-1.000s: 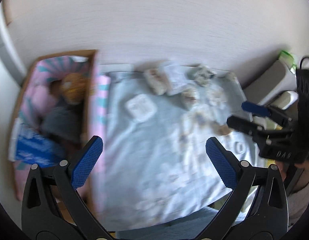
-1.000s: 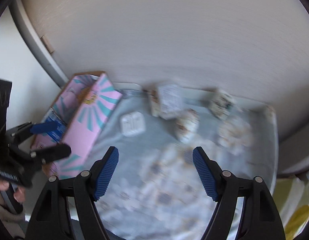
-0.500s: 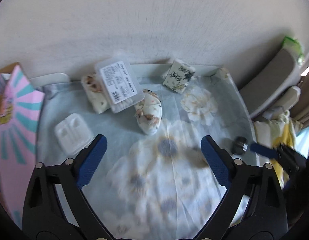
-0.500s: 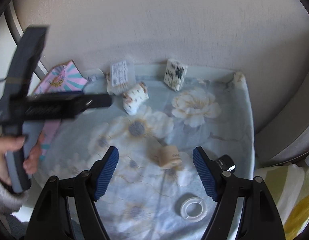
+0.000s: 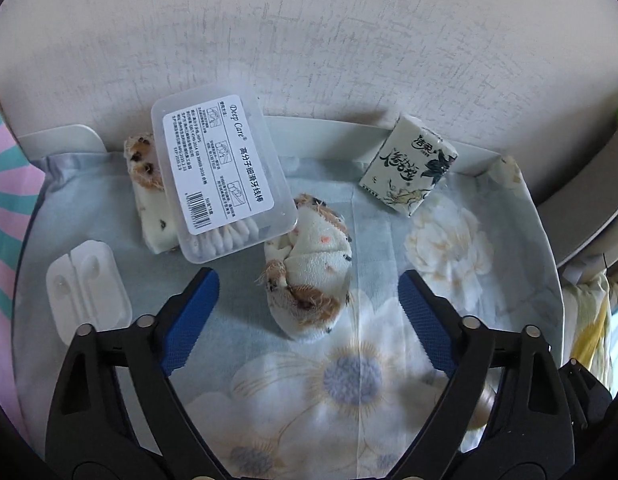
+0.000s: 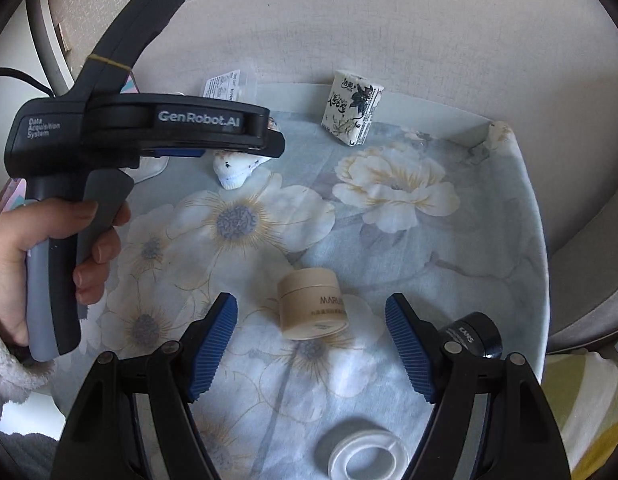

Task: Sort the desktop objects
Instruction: 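Grasp white floral cloth pouch with left tool while right tool grasps beige cream jar, then lift and carry the pouch and beige jar over the cardboard box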

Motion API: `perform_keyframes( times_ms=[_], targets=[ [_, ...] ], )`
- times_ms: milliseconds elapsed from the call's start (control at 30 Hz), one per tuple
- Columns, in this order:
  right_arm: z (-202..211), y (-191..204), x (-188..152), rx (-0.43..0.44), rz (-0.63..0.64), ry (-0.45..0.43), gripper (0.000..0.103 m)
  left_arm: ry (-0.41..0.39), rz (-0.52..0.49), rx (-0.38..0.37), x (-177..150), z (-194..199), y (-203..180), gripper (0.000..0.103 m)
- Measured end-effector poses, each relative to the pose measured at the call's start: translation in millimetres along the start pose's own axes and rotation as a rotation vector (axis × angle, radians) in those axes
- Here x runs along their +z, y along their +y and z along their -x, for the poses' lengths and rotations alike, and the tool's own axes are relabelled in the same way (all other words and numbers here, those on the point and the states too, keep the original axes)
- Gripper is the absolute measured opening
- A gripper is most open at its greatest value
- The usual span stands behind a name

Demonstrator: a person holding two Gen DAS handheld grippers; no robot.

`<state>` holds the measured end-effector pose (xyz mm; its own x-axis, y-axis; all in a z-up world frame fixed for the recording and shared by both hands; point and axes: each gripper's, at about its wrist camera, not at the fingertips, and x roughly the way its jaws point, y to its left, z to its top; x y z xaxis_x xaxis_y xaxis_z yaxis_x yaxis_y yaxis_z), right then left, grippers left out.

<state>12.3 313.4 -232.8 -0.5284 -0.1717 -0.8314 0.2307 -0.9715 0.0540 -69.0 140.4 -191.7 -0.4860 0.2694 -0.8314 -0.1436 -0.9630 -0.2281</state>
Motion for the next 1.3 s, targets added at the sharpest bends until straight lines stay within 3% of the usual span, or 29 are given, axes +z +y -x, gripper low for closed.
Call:
perform_keyframes(
  times_ms=[100, 133, 200, 233, 300, 1000, 1300],
  targets=[
    [-2.7, 2.0, 0.5, -0.009, 0.021, -0.001, 0.062, 0.008, 0.002, 0.008, 0.3, -4.3, -1.2, 0.079],
    [-4.5, 2.6, 0.7, -0.012, 0.029, 0.004, 0.057, 0.007, 0.002, 0.009, 0.2, -4.8, -1.4, 0.073],
    [-7.6, 3.9, 0.6, -0.010, 0.041, 0.015, 0.044, 0.012, 0.002, 0.005, 0.0, -6.1, -1.3, 0.049],
    [-9.0, 4.2, 0.5, -0.007, 0.044, 0.020, 0.034, 0.023, 0.004, 0.000, -0.2, -8.1, -0.8, 0.041],
    [-9.6, 5.0, 0.3, -0.008, 0.051, 0.022, 0.032, 0.025, -0.011, 0.007, -0.3, -7.7, -1.3, 0.033],
    [33.3, 21.4, 16.5, -0.024, 0.018, -0.002, 0.031, 0.022, -0.065, -0.106, 4.4, 56.6, -16.0, 0.029],
    [52.3, 27.0, 52.7, -0.025, 0.006, -0.008, 0.031, 0.004, -0.117, -0.168, 14.9, 122.3, -8.0, 0.029]
  ],
)
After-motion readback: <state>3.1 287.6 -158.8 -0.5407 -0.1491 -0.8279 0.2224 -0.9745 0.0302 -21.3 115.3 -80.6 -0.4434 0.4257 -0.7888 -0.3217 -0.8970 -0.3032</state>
